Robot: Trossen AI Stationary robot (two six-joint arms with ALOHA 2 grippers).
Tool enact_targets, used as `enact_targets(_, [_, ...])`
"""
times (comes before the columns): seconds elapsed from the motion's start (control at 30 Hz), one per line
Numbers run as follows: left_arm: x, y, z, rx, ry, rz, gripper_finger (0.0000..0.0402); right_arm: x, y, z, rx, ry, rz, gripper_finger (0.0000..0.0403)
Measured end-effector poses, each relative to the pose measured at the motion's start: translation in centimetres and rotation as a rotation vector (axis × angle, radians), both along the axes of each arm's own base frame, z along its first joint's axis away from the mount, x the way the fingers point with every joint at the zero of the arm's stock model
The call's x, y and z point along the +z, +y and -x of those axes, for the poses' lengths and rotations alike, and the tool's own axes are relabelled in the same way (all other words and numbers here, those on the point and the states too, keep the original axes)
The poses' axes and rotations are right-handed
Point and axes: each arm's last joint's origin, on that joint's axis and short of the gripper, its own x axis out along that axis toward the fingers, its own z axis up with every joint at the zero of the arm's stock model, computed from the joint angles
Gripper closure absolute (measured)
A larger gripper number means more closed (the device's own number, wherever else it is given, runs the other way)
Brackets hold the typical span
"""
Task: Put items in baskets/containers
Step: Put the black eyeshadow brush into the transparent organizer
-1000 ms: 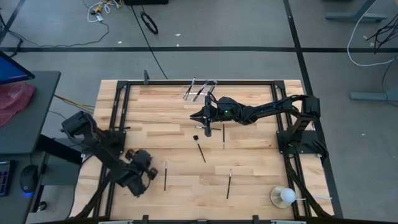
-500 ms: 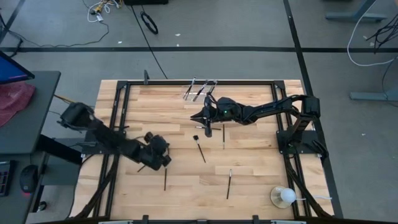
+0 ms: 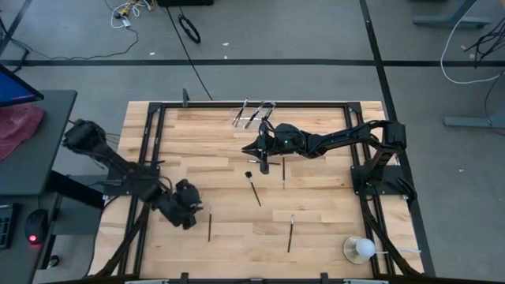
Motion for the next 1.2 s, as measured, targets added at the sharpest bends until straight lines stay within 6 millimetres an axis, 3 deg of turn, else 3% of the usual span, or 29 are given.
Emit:
enact_targets(0.13, [-0.6, -0.5, 1.0, 0.056, 0.059, 0.028, 0.0235, 0.1, 0.0, 0.0, 0.000, -0.010, 0.001, 0.0362])
enact_targets(0.43, [-1.0, -1.8, 2.2, 0.108, 0.025, 0.037, 0.0231, 0.2, -0.1, 0.0, -0.002, -0.022, 0.004, 0.0362])
enact_targets(0.63, [-0.3, -2.8, 2.6, 0.086, -0.014, 0.021, 0.0253, 0.2, -0.1, 0.0, -0.002, -0.023, 0.006, 0.0362])
enact_targets(0.83, [-0.5, -2.1, 4.3, 0.199, 0.105, -0.032, 0.0296, 0.4, -0.3, 0.0, -0.007, -0.037, 0.008, 0.0362])
enact_targets(0.97, [-0.3, -2.0, 4.6, 0.247, -0.009, -0.089, 0.0317, 0.4, -0.3, -0.1, -0.009, -0.044, 0.009, 0.0362])
enact_targets(1.1, [-0.2, -2.2, 4.4, 0.238, -0.060, -0.097, 0.0315, 0.4, -0.3, -0.1, -0.013, -0.044, -0.007, 0.0362])
enact_targets(1.2, [-0.6, -2.3, 4.3, 0.237, -0.037, -0.105, 0.0291, 0.4, -0.3, -0.1, -0.014, -0.044, -0.013, 0.0362])
